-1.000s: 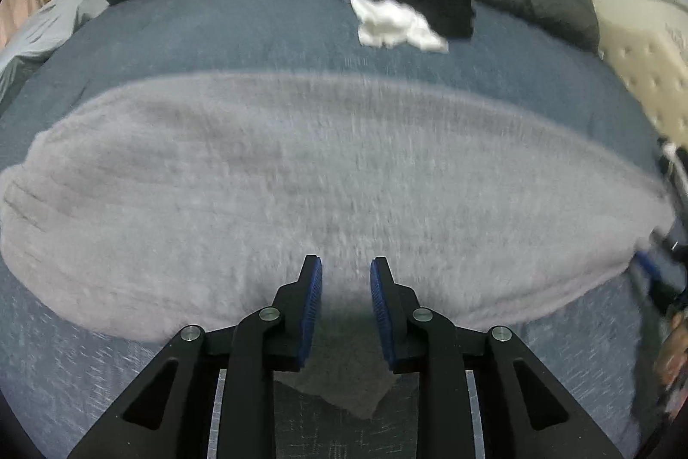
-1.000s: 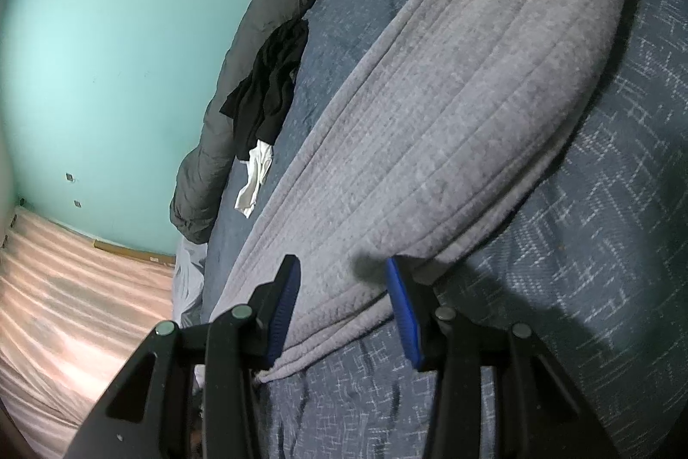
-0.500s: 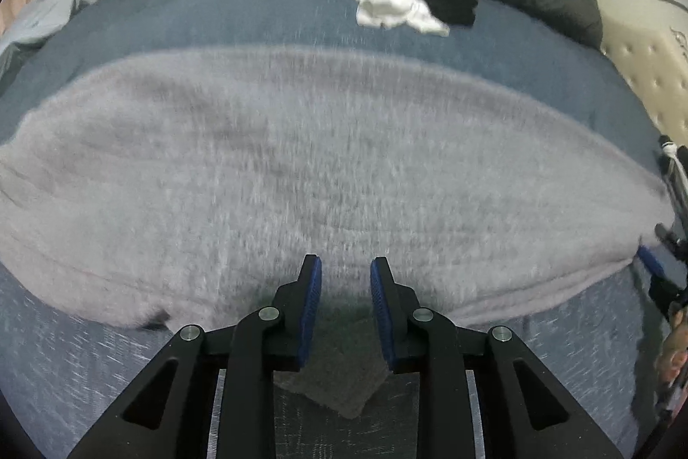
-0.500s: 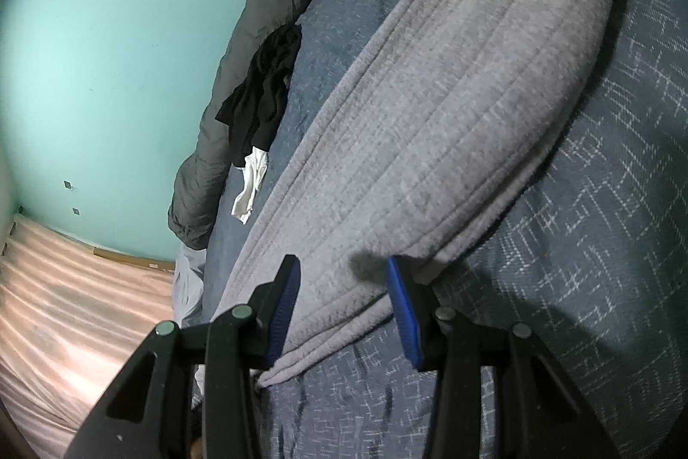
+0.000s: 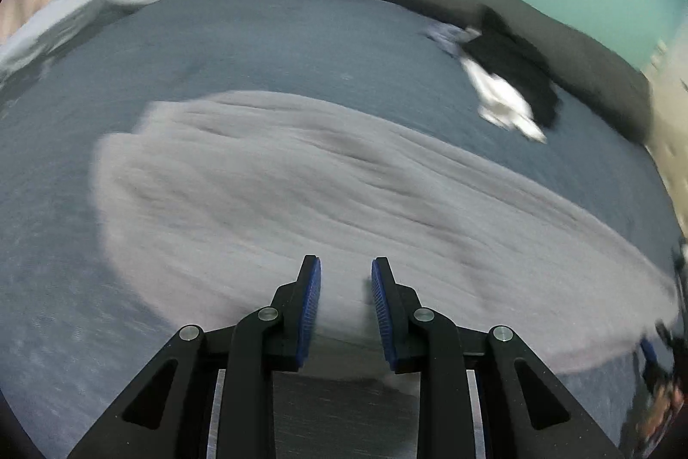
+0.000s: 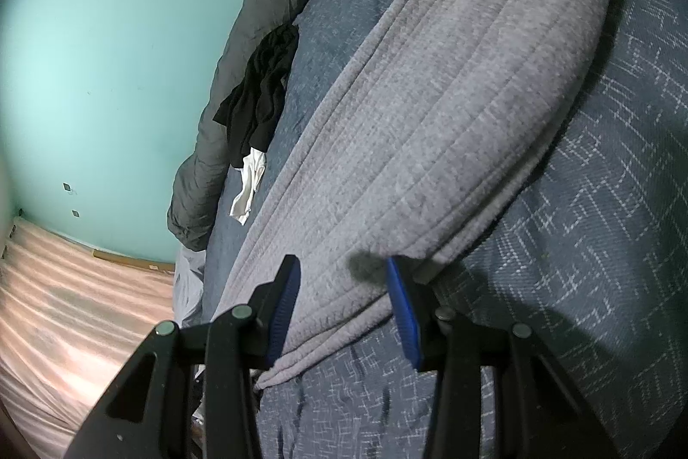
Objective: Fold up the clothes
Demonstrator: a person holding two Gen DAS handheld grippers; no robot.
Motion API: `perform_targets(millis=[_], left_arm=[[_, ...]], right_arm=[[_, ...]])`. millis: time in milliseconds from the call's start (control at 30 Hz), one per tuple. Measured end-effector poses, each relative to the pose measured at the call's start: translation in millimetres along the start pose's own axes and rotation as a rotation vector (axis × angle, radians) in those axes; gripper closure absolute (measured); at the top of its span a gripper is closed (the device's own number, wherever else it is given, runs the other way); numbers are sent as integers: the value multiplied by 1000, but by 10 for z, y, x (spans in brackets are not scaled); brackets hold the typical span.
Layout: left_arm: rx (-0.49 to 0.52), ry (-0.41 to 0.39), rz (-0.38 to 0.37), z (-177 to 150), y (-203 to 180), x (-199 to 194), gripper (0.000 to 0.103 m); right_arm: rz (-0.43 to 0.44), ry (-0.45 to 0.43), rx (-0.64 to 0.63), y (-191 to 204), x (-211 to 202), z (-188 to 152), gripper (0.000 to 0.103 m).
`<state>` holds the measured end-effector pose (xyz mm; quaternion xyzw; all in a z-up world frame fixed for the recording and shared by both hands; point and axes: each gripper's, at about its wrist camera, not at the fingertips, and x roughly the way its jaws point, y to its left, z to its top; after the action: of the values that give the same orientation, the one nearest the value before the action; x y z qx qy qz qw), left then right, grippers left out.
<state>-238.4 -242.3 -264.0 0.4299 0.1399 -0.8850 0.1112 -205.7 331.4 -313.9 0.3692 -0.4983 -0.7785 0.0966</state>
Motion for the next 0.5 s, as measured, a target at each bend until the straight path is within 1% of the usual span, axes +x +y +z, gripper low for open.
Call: perform_targets(millis=[33, 167, 300, 400, 500], left_arm=[[-5, 1, 22, 23, 84, 12, 76], [-57, 49, 43, 4, 424, 155, 76], [-29, 84, 56, -105, 423, 279, 77], [-32, 69, 53, -41, 447, 204, 77], [-23, 22, 81, 117, 452, 105, 76]], right_arm=[[-1, 0, -1, 1, 2, -1, 61], [-9, 2, -4, -1, 26, -7, 61], [-12, 3, -5, 5, 39, -12, 61], [-9, 3, -6, 10, 29, -3, 61], [-8, 3, -5, 13, 26, 0, 61]])
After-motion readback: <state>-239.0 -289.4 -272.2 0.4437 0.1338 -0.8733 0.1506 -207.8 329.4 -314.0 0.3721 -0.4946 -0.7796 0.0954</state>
